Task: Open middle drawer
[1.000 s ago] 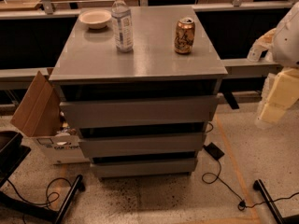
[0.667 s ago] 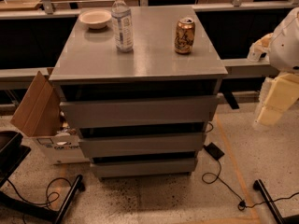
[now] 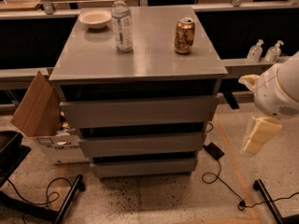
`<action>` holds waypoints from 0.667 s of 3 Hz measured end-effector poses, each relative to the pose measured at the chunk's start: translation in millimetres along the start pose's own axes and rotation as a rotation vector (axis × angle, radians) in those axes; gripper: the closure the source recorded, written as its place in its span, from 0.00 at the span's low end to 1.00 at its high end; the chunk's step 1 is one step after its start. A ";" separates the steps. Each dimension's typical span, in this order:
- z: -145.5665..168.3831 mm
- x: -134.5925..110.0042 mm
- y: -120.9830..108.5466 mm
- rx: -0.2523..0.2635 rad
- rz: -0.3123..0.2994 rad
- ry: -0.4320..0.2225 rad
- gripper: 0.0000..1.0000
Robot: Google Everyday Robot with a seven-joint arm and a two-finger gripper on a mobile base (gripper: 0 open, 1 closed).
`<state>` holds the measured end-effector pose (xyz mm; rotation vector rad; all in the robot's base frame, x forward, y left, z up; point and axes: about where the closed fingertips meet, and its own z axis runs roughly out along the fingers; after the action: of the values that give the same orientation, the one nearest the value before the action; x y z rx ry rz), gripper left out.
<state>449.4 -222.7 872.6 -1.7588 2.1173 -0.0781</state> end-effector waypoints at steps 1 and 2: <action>55.1 10.8 -8.6 0.036 -0.032 -0.010 0.00; 100.5 22.9 -20.3 0.070 -0.058 0.047 0.00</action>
Offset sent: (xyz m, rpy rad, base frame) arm 0.0760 -0.0132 -0.1449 -0.1423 -0.0786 0.0019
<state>497.9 -228.9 779.6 -1.7946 2.0697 -0.2079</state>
